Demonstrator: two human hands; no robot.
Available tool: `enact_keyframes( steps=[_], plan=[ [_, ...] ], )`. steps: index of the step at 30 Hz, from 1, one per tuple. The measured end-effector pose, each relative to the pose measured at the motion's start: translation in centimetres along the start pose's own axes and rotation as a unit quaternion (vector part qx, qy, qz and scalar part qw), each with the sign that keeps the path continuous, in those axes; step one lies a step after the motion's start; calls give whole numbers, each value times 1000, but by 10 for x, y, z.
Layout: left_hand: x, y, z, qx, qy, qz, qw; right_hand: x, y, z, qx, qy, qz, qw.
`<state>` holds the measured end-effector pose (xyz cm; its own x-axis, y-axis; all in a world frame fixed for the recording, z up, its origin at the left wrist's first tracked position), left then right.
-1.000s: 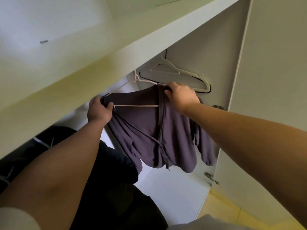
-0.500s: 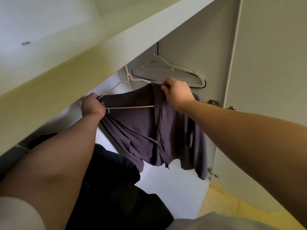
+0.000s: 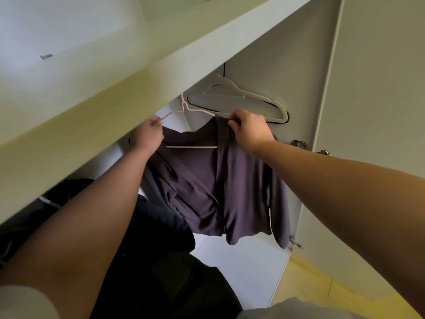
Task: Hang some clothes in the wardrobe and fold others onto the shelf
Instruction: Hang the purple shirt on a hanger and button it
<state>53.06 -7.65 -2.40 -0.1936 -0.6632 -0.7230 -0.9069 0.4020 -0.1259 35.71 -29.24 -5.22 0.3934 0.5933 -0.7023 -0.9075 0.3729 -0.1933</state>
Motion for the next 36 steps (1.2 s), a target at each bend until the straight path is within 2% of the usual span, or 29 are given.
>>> enact_keyframes(
  steps=[2, 6, 9, 12, 17, 20, 23, 25, 28, 32, 36],
  plan=[
    [-6, -4, 15, -28, 27, 18, 999, 1, 2, -2, 2, 0, 0, 1000],
    [-21, -4, 42, -47, -78, -25, 996, 0, 4, 0, 5, 10, 3, 1000],
    [-23, -3, 53, -72, -113, -11, 991, -6, 6, 0, 19, 32, 3, 999],
    [-31, 1, 61, -103, -123, -44, 986, -14, 8, -5, 41, 66, 5, 997],
    [-28, 3, 104, -118, 6, 12, 993, -25, 13, -9, 84, 148, -3, 985],
    [-32, 5, 123, -154, 41, 13, 987, -22, 17, -4, 116, 193, -3, 974],
    [-33, 25, 122, -188, 59, 75, 978, -8, 23, 1, 146, 190, 8, 971],
    [-35, 37, 127, -209, 62, 116, 969, 4, 29, 8, 137, 179, -10, 974],
    [-34, 55, 132, -224, 107, 164, 955, 27, 36, 32, 65, 181, -28, 981],
    [-27, 78, 129, -196, 115, 212, 950, 80, 37, 75, -49, 62, 124, 989],
    [-25, 97, 121, -151, 94, 255, 951, 130, 38, 113, -40, -43, 228, 972]
  ],
)
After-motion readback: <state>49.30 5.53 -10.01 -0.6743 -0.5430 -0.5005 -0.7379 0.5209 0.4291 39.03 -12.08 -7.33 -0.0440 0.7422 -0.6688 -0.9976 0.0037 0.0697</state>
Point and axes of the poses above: each hand's wrist, its own y-axis away from the middle knuckle, its own x-axis out of the palm, z = x × y, the point moved 5 cm from there along -y, towards the middle knuckle, and after that the axes turned 15 degrees about z, right-handed, at the moved point
